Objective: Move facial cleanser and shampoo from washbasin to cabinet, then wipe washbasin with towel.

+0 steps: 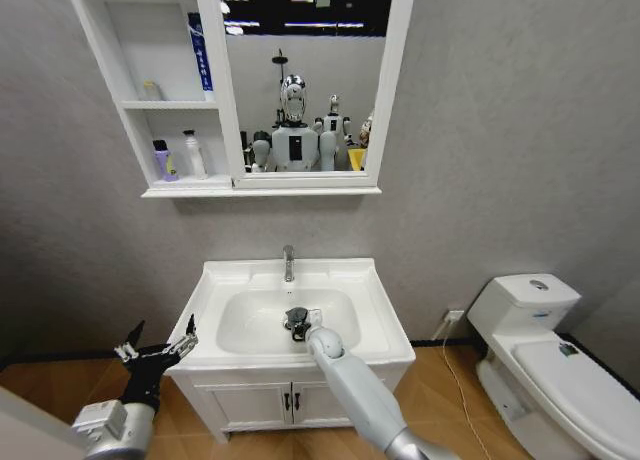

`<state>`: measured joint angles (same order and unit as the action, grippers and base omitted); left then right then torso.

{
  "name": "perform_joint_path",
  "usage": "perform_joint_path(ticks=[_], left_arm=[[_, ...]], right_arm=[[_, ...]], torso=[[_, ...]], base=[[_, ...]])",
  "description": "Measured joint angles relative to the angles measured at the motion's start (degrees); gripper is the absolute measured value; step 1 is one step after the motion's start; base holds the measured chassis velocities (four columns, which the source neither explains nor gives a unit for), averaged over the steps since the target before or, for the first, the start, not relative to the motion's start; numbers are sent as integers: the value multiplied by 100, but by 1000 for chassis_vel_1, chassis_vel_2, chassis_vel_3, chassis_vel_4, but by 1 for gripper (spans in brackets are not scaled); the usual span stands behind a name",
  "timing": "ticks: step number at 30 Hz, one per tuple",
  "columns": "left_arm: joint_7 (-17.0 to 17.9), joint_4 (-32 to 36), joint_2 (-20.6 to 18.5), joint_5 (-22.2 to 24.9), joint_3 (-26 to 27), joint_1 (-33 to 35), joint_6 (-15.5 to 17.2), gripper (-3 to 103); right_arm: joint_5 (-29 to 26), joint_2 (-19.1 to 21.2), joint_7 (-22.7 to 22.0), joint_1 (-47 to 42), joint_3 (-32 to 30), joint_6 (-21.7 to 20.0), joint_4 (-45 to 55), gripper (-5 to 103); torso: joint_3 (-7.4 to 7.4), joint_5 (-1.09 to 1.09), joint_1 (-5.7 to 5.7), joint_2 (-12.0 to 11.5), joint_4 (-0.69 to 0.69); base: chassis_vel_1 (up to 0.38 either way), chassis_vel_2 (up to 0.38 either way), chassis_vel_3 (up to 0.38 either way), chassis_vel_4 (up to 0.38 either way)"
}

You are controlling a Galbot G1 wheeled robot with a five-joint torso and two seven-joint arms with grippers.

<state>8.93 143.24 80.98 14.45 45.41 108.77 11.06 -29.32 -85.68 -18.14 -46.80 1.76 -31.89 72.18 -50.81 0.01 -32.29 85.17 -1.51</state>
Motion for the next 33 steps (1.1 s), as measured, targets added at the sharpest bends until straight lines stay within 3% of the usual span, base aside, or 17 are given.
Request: perform_joint_path(ticks=[8, 17, 33], left_arm=[[0, 0, 0, 0, 0, 0, 0, 100], [0, 0, 0, 0, 0, 0, 0, 100], [0, 0, 0, 0, 0, 0, 0, 100]], right_arm=[[59, 433, -26, -197, -168, -42, 472, 5], [-200, 778, -344, -163, -251, -261, 817, 5], [-163, 1022, -615, -90, -408, -415, 1195, 5]], torso=[[0, 0, 0, 0, -1], [0, 0, 0, 0, -1], [0, -1, 0, 0, 0]], base=[[0, 0, 0, 0], [0, 0, 0, 0], [0, 0, 0, 0]])
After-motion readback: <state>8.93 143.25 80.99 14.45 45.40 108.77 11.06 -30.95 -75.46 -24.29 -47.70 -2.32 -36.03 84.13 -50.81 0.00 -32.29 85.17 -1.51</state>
